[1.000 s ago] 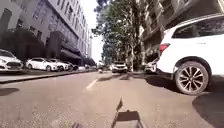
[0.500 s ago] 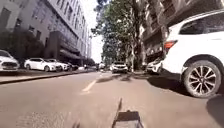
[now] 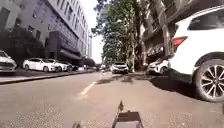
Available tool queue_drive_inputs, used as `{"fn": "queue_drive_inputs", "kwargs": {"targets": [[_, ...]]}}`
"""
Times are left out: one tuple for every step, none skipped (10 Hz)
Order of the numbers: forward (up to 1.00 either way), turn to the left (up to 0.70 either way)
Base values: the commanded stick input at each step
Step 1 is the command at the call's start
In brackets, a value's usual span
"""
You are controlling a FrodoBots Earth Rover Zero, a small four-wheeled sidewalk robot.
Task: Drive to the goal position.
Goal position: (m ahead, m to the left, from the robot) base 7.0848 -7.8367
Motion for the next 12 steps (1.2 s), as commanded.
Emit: {"fn": "queue_drive_inputs", "kwargs": {"targets": [[0.70, 0.00], [0.70, 0.00], [0.70, 0.00], [0.70, 0.00], [0.70, 0.00], [0.70, -0.08], [0.70, -0.14], [0.70, -0.14], [0.70, -0.14], [0.70, -0.14], [0.70, -0.14], [0.70, -0.14]]}}
